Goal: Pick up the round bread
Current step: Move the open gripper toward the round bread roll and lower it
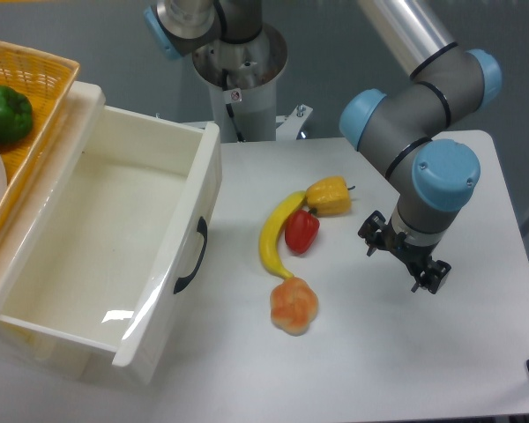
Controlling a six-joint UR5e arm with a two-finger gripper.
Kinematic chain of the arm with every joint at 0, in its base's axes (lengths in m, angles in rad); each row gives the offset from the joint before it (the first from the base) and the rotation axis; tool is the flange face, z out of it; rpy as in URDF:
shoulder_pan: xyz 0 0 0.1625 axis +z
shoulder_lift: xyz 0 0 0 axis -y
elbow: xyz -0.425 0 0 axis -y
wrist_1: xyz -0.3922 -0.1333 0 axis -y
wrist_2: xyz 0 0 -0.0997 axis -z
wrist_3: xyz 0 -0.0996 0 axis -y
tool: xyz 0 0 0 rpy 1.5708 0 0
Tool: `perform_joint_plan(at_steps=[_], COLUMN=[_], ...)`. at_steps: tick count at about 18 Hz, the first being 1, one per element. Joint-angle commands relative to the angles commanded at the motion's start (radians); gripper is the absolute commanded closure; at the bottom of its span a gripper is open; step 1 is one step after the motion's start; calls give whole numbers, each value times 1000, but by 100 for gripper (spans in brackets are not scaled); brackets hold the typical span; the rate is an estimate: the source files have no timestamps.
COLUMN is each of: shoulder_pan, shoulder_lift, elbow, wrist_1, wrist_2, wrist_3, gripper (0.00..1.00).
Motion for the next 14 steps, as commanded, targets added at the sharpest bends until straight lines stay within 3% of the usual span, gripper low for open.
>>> perform_joint_plan(at_steps=[5, 10, 12, 14], shoulder_pan=[-6, -20, -31, -31], shoulder_lift=[2, 6, 12, 14], elbow=[-12, -61, -101, -139], wrist_1=[0, 14, 44, 118], wrist_2=[-49, -89, -90, -92], wrist_3=[-15, -132, -164, -166], gripper=[0, 0, 0, 0])
